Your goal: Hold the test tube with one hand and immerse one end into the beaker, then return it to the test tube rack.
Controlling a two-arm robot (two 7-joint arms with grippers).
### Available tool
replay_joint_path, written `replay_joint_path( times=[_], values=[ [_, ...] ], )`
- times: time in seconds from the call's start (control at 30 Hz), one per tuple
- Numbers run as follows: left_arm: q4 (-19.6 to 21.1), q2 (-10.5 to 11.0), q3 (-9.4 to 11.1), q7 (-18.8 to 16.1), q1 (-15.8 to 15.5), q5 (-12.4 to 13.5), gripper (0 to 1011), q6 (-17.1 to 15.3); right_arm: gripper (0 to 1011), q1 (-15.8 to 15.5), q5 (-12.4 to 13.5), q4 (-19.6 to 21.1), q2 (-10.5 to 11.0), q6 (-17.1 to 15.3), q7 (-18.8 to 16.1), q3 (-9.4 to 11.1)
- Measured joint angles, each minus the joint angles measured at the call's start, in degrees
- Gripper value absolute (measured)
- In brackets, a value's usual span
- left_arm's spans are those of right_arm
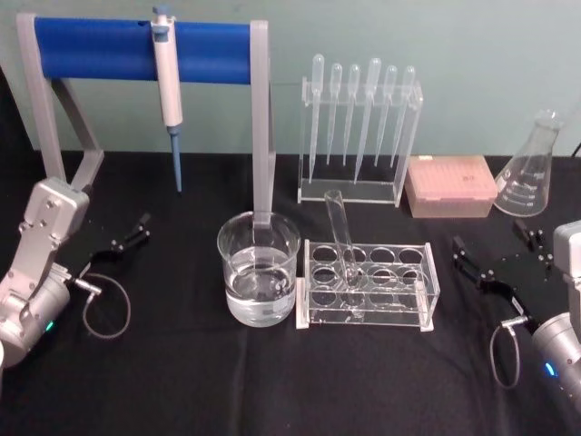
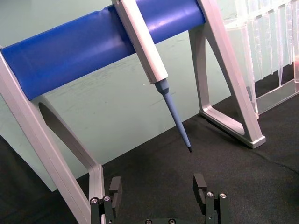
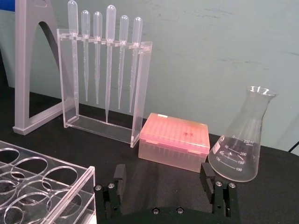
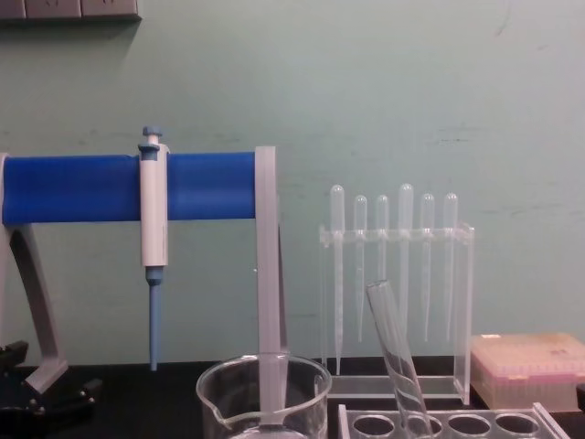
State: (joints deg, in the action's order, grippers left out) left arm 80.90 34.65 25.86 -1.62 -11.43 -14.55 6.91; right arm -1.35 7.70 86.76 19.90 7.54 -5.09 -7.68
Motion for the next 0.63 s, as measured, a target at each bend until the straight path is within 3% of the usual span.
replay_joint_path(
  times=[0.63],
  values=[
    [0.0,0.0,0.0,0.0,0.0,0.0,1000,0.0,1004,-0.2,0.4,0.7,0.4,-0.4,0.0,0.2]
  ],
)
